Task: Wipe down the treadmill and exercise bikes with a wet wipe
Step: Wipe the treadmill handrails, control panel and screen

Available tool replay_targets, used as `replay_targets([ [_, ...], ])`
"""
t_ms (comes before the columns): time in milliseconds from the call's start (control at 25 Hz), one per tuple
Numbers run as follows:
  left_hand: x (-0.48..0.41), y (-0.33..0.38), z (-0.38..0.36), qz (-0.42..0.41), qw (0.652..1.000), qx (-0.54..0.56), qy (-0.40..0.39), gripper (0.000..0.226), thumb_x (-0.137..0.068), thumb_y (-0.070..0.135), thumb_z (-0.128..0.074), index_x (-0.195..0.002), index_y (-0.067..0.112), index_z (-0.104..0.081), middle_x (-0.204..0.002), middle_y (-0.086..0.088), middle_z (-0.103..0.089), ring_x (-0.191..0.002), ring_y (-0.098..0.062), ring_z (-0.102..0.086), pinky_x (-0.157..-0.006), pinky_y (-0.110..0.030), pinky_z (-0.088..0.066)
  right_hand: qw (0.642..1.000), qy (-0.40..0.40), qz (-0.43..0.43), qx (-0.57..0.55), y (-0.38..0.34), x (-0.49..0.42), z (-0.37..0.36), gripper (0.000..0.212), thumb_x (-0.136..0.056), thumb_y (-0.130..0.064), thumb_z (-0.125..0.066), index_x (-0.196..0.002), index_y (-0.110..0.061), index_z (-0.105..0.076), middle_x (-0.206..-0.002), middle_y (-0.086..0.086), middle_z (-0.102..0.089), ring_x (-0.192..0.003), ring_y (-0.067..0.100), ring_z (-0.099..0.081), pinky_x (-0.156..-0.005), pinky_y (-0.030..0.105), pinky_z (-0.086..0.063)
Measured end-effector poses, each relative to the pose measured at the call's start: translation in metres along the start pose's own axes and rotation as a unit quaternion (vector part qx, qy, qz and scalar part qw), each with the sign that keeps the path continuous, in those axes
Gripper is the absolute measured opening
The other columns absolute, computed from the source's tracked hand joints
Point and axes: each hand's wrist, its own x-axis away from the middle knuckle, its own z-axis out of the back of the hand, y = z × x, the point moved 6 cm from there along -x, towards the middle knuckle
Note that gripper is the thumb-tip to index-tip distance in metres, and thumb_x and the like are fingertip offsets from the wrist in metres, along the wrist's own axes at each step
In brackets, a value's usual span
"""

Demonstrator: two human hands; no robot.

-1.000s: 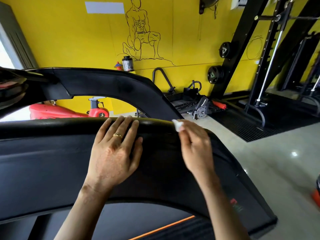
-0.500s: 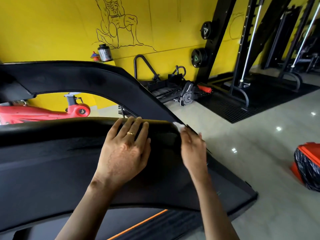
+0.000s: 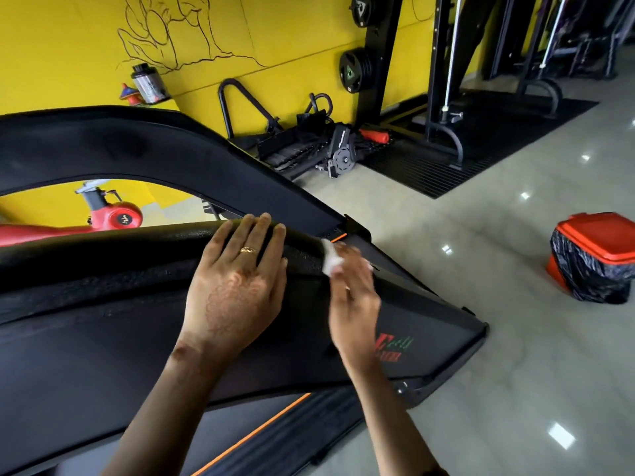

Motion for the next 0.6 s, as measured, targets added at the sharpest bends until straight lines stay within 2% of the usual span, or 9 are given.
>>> replay_targets([
  [80, 0.002, 0.001, 0.0, 0.002, 1.0, 0.0, 0.003, 0.036, -0.095, 0.021, -0.044, -0.119, 0.001, -0.063, -0.125, -0.019, -0.061, -0.114, -0.033, -0.059, -0.101, -0.045, -0.04, 0.985, 0.105, -0.134, -0.006, 0.039, 0.011, 0.028, 0.037, -0.095, -0.028, -0.043, -0.127, -0.015, -0.057, -0.132, -0.011, -0.05, -0.135, 0.02, -0.04, -0.113, 0.03, -0.026],
  [120, 0.002, 0.003, -0.001, 0.003, 1.0, 0.001, 0.004, 0.035, -0.095, 0.02, -0.045, -0.118, 0.001, -0.063, -0.124, -0.019, -0.061, -0.113, -0.033, -0.06, -0.101, -0.045, -0.04, 0.979, 0.121, -0.166, -0.013, 0.038, 0.014, 0.027, 0.039, -0.095, -0.03, -0.042, -0.131, -0.018, -0.05, -0.134, -0.015, -0.045, -0.139, 0.019, -0.034, -0.114, 0.02, -0.021],
  [160, 0.002, 0.004, -0.001, 0.004, 1.0, 0.003, 0.006, 0.035, -0.095, 0.02, -0.045, -0.117, 0.001, -0.064, -0.123, -0.019, -0.061, -0.113, -0.033, -0.06, -0.101, -0.045, -0.04, 0.983, 0.107, -0.149, -0.021, 0.023, 0.014, 0.014, 0.04, -0.097, -0.031, -0.041, -0.135, -0.019, -0.045, -0.138, -0.016, -0.04, -0.141, 0.017, -0.03, -0.114, 0.016, -0.018],
  [200, 0.002, 0.004, 0.0, 0.005, 1.0, 0.002, 0.01, 0.035, -0.094, 0.02, -0.045, -0.116, 0.001, -0.064, -0.123, -0.019, -0.062, -0.112, -0.033, -0.06, -0.101, -0.044, -0.04, 0.993, 0.069, -0.098, -0.02, -0.004, 0.016, -0.005, 0.04, -0.099, -0.031, -0.039, -0.137, -0.018, -0.042, -0.142, -0.013, -0.037, -0.142, 0.016, -0.027, -0.115, 0.018, -0.016],
  [280, 0.001, 0.002, 0.0, 0.001, 1.0, -0.002, 0.013, 0.036, -0.095, 0.02, -0.042, -0.116, 0.0, -0.064, -0.122, -0.02, -0.062, -0.112, -0.034, -0.061, -0.101, -0.043, -0.038, 1.0, -0.007, 0.028, -0.008, -0.044, 0.034, -0.037, 0.042, -0.102, -0.029, -0.034, -0.141, -0.014, -0.037, -0.148, -0.001, -0.034, -0.143, 0.019, -0.025, -0.118, 0.033, -0.015],
  [360, 0.003, 0.002, 0.0, -0.005, 1.0, -0.003, 0.008, 0.037, -0.097, 0.02, -0.041, -0.118, 0.0, -0.063, -0.124, -0.02, -0.061, -0.113, -0.033, -0.06, -0.102, -0.043, -0.037, 0.997, 0.005, 0.075, 0.022, -0.023, 0.045, -0.033, 0.043, -0.103, -0.028, -0.034, -0.142, -0.012, -0.035, -0.149, 0.004, -0.035, -0.142, 0.023, -0.027, -0.118, 0.044, -0.017],
  [440, 0.005, 0.003, 0.0, -0.004, 1.0, -0.005, 0.009, 0.035, -0.096, 0.018, -0.043, -0.12, 0.001, -0.062, -0.126, -0.019, -0.06, -0.116, -0.032, -0.058, -0.102, -0.044, -0.038, 0.995, 0.096, -0.016, 0.032, 0.03, 0.05, -0.004, 0.044, -0.102, -0.026, -0.036, -0.142, -0.008, -0.037, -0.15, 0.003, -0.034, -0.142, 0.024, -0.026, -0.113, 0.053, -0.023],
  [520, 0.006, 0.005, 0.001, -0.001, 1.0, -0.007, 0.02, 0.034, -0.096, 0.017, -0.045, -0.12, 0.0, -0.062, -0.125, -0.019, -0.06, -0.116, -0.032, -0.058, -0.102, -0.045, -0.039, 0.982, 0.155, -0.11, 0.005, 0.043, 0.05, 0.007, 0.046, -0.101, -0.027, -0.037, -0.142, -0.006, -0.036, -0.15, -0.003, -0.032, -0.144, 0.019, -0.022, -0.112, 0.054, -0.024],
  [600, 0.005, 0.003, 0.001, 0.003, 1.0, -0.008, 0.026, 0.034, -0.096, 0.016, -0.044, -0.12, 0.0, -0.062, -0.125, -0.019, -0.061, -0.115, -0.032, -0.059, -0.102, -0.045, -0.038, 0.992, 0.105, -0.074, -0.019, 0.002, 0.042, -0.016, 0.046, -0.102, -0.029, -0.035, -0.143, -0.009, -0.032, -0.151, 0.0, -0.031, -0.144, 0.018, -0.02, -0.116, 0.048, -0.021],
])
